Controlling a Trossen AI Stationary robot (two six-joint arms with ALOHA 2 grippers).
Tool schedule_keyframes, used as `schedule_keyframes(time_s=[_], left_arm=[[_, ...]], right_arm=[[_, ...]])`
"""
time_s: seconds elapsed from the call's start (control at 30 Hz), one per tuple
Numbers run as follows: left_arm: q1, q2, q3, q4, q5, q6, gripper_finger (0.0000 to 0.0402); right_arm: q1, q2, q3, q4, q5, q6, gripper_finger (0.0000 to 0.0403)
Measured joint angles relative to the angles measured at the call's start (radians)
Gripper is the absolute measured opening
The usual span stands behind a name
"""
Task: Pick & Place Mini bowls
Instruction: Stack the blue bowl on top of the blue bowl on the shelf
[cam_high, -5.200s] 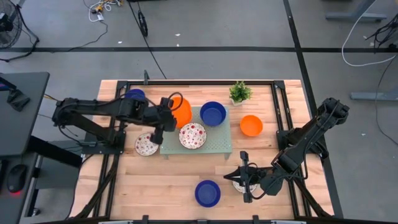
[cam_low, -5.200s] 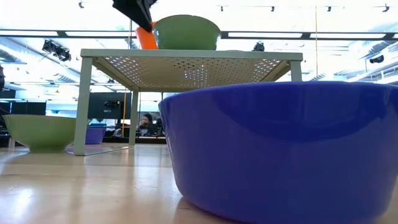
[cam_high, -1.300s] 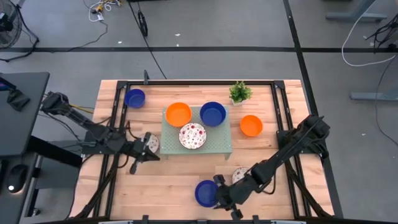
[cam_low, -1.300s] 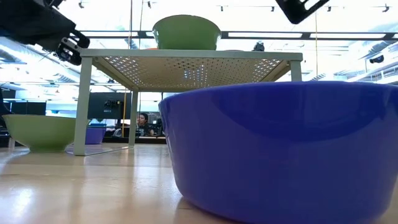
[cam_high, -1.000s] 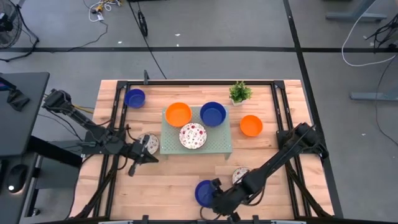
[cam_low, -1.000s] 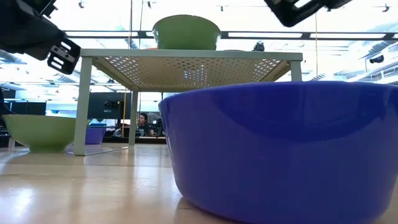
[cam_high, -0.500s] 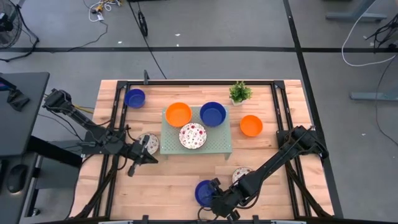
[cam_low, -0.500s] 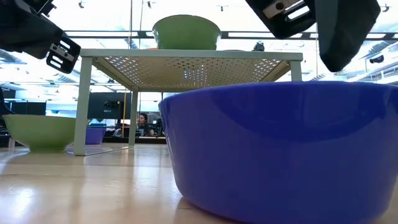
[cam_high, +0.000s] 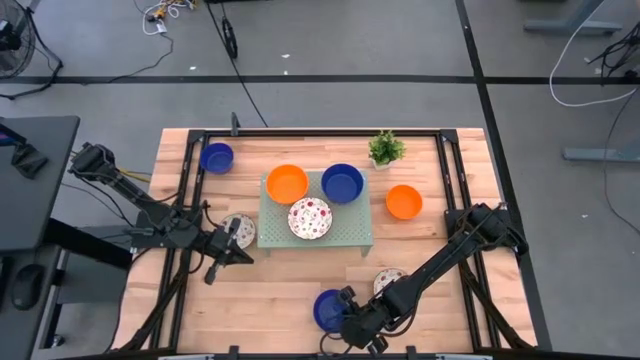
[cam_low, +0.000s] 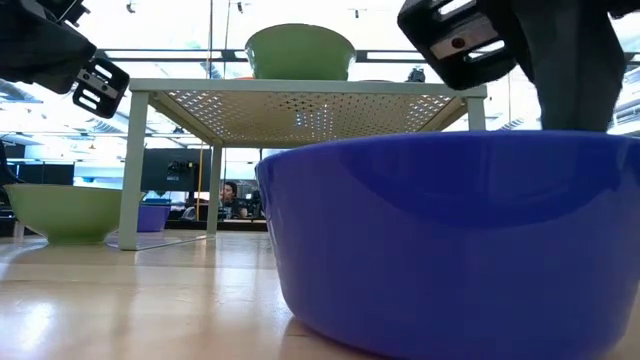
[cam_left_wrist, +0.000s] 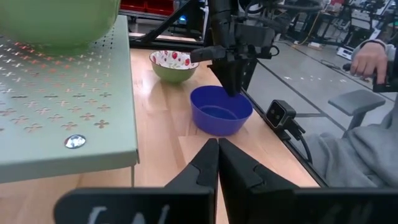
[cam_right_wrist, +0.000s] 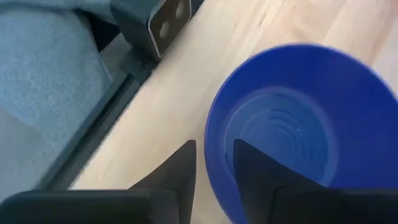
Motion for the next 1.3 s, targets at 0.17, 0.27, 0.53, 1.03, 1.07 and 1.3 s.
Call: schedule_keyframes(time_s=[0.17, 0.27, 0.53, 1.03, 1.07, 1.3], left_arm=[[0.0, 0.0, 0.0, 0.0, 0.0, 0.0, 0.0014], [0.0, 0.0, 0.0, 0.0, 0.0, 0.0, 0.0014], [0.0, 0.0, 0.0, 0.0, 0.0, 0.0, 0.0014], [0.0, 0.0, 0.0, 0.0, 0.0, 0.0, 0.0014], [0.0, 0.0, 0.0, 0.0, 0.0, 0.0, 0.0014], [0.0, 0.0, 0.0, 0.0, 0.0, 0.0, 0.0014]], right_arm=[[0.001, 0.011, 0.0, 0.015, -0.006, -0.052, 0.009], [0.001, 0.011, 0.0, 0.039, 0.004, -0.067, 0.0072], [0.001, 0.01, 0.0, 0.014, 0.009, -0.086, 0.0007], [0.04, -0.126, 0.057, 0.046, 0.108, -0.178, 0.0002], [0.04, -0.147, 0.068, 0.042, 0.129, -0.214, 0.0002], [-0.043, -0.291, 0.165, -0.089, 0.404, -0.426, 0.0001]])
